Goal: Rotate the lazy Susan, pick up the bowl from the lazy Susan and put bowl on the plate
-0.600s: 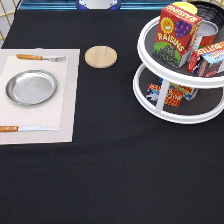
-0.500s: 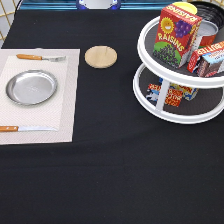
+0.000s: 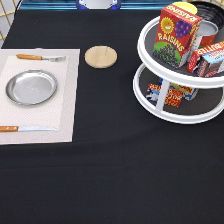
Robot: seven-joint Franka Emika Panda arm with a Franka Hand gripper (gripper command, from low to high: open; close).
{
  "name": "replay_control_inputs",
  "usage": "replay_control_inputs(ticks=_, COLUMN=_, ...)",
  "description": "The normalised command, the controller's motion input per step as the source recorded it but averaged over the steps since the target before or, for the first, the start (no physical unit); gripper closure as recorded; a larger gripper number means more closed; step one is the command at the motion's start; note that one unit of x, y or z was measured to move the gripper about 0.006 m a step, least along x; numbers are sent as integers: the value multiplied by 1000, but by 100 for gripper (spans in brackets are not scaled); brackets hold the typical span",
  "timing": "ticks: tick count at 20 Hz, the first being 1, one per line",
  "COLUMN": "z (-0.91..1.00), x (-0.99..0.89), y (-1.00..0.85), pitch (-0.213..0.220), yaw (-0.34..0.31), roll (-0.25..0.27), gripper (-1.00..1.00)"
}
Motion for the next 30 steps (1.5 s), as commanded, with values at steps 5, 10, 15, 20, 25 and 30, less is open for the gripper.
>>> replay_control_inputs(ticks=5, z=221, x=409, y=555, pitch=44, yaw=-73, roll=137, gripper=-100)
replay_control_inputs(ticks=10, z=-29, x=351, y=383, pitch=14, yaw=-72, roll=193, gripper=-100)
replay_control_inputs(ticks=15, z=-110, x=232, y=193, pitch=0, yaw=-44, roll=272, gripper=-100)
replay_control_inputs(ticks=20, z=-46, x=317, y=132, pitch=0, yaw=-18, roll=293, gripper=-100)
replay_control_inputs(ticks=25, z=-59, x=392, y=141, pitch=-17, yaw=0, roll=234, gripper=-100)
replay_control_inputs(ticks=30, z=-254, x=310, y=37, pitch=-38, yaw=15, roll=116, gripper=-100)
